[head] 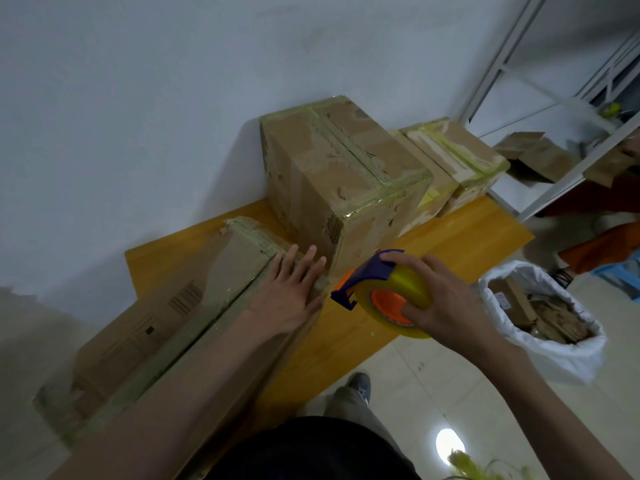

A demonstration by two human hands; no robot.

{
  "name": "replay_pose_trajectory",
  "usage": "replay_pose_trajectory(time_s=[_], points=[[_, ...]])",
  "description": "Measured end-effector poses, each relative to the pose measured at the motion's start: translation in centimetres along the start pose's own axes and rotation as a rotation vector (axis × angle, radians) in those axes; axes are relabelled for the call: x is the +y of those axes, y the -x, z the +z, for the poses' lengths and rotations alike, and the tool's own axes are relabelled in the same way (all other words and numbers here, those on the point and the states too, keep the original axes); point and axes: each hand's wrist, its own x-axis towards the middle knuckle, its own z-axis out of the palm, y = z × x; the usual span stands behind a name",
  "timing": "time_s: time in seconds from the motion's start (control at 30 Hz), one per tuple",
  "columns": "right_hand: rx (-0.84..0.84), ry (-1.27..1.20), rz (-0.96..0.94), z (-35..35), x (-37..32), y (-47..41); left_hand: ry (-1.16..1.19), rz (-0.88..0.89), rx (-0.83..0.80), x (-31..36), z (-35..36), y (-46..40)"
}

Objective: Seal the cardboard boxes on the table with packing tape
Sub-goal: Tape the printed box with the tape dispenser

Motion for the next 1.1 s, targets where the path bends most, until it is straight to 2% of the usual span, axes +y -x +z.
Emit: replay_pose_trajectory(time_s=[0.3,0.4,0.5,0.63,0.83,1.1], points=[[-0.060,0.307,-0.153,0.9,-2.2,-2.1,-0.002,-0.005,-0.028,-0.1,0.3,-0.3],[-0.209,0.465,-0.209,1.6,-2.6,-2.0,0.014,-0.016,-0.034,-0.3,0.4,-0.5],[-0.283,0.417,-0.087,3.1,-0.8,-0.6,0.005,-0.036,-0.040,-0.1,0.2,-0.4],[-0.158,0.268,0.044,3.7,1.1,0.1,0.005,-0.072,-0.039,0.6,0.0,-0.3],[0.067,0.056,0.150,2.7,1.2,0.0,0.141,-0.184,0.035,1.7,0.4,-1.1],[0.155,-0.031,0.214,2.5,0.8,0.2,0.234,-0.269,0.120,3.7,0.2,-1.9]])
